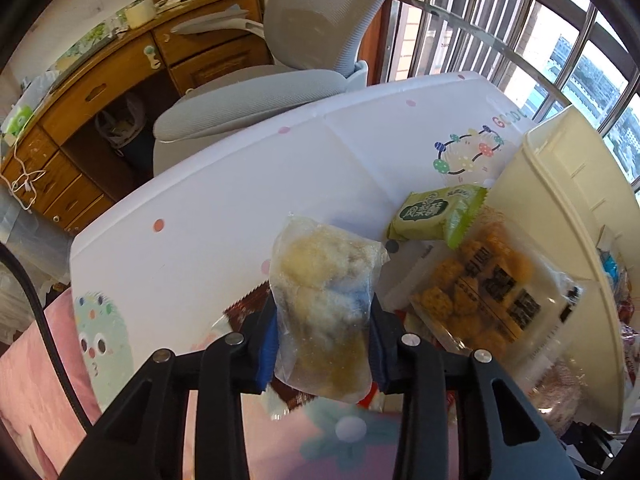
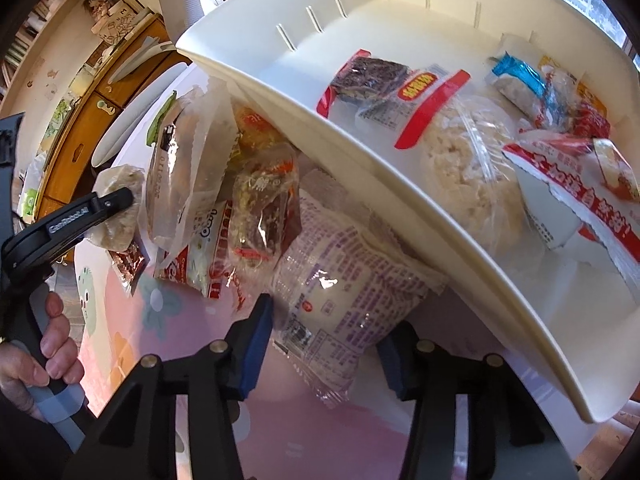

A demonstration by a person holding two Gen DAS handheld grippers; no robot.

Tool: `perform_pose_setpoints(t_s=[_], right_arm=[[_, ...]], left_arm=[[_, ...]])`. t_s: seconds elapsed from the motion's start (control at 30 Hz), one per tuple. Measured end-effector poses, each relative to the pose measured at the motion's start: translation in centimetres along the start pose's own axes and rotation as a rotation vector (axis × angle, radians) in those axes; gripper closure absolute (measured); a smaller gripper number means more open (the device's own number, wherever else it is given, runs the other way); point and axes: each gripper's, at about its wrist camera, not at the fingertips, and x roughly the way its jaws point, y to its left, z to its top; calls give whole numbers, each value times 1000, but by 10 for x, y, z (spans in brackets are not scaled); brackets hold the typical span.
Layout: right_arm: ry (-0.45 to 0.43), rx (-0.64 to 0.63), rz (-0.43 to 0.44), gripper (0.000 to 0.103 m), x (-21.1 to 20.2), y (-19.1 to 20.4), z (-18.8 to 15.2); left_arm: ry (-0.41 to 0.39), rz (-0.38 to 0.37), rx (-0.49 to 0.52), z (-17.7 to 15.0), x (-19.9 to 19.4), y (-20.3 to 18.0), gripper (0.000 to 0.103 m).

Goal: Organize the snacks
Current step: 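Lift both held bags up off the table, then carry both bags over the white tray and open both grippers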

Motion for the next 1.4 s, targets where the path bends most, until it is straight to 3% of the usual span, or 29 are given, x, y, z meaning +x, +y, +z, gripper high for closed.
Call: perform_pose_setpoints(t_s=[0.33, 0.57, 1.07, 1.4], right_arm=[[134, 23, 66, 62, -9, -7, -16], [186, -27, 107, 62, -29, -9, -40], [57, -167, 169, 62, -110, -34, -84], [-33, -216, 191, 62, -153, -52, -74]], left_arm=[[-29, 6, -31, -30, -62, -8, 68], [-38, 13, -62, -69, -103, -17, 68], [-69, -2, -127, -150, -174, -46, 68], [-92, -64, -108, -174, -210, -81, 68]])
